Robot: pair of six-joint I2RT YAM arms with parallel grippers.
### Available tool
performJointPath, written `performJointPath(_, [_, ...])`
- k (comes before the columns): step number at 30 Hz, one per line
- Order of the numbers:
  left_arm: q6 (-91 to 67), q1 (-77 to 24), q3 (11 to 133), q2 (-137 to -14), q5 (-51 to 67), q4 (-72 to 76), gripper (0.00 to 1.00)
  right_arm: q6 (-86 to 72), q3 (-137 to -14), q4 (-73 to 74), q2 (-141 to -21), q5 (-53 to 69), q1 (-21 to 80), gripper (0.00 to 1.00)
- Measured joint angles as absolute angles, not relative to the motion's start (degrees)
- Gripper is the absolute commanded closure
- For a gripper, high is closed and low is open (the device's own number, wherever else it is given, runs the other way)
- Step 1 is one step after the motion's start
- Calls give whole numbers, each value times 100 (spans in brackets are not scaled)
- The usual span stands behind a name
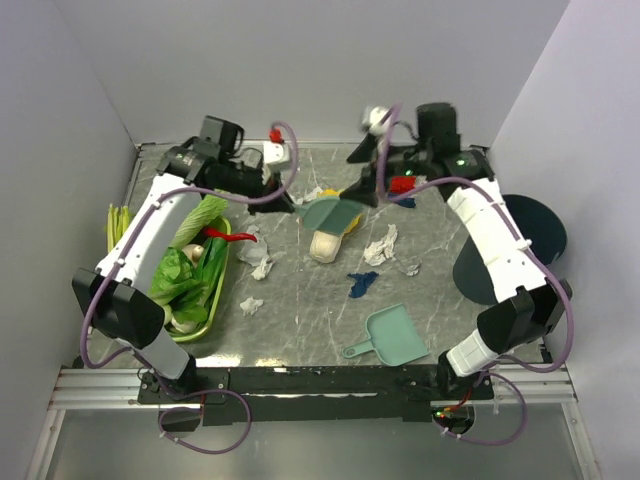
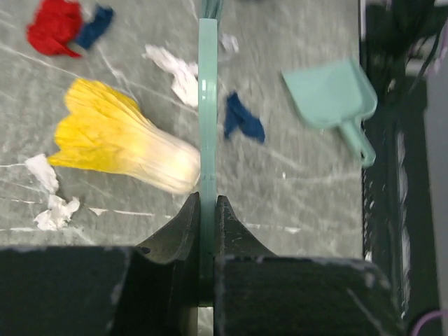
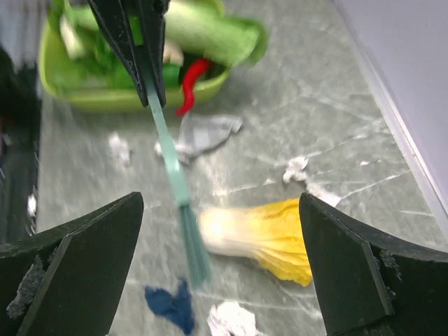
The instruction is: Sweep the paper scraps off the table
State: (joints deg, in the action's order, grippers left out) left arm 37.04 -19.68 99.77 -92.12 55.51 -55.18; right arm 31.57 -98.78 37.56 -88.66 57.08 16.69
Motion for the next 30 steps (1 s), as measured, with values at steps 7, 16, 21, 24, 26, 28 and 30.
performJointPath(7, [4335, -2355, 9745, -9065, 5039, -5867, 99, 4392, -9513, 4560, -8842, 5072, 2333, 11])
performJointPath(16, [4344, -2349, 9867, -9041, 5057, -5808, 99, 4974, -9524, 5127, -8956, 4995, 2462, 47])
performJointPath(21, [4340, -2349, 9946, -9070, 5083, -5765, 55, 4748, -9526, 5087, -9065, 5076, 2477, 90])
performJointPath(24, [4193, -2303, 9968, -9098, 5116, -5592, 41, 4541, -9526, 5039, -9161, 5148, 2488, 99])
performJointPath(26, [3800, -2213, 9955, -9100, 5231, -5323, 39, 4359, -9524, 4925, -9209, 5177, 2486, 100])
performJointPath(28, [3120, -2010, 9887, -9098, 5568, -4797, 37, 4106, -9524, 4801, -9218, 5262, 2438, 100])
performJointPath(30, [2392, -1710, 9736, -9098, 5961, -4180, 36, 3806, -9524, 4652, -9216, 5481, 2344, 100])
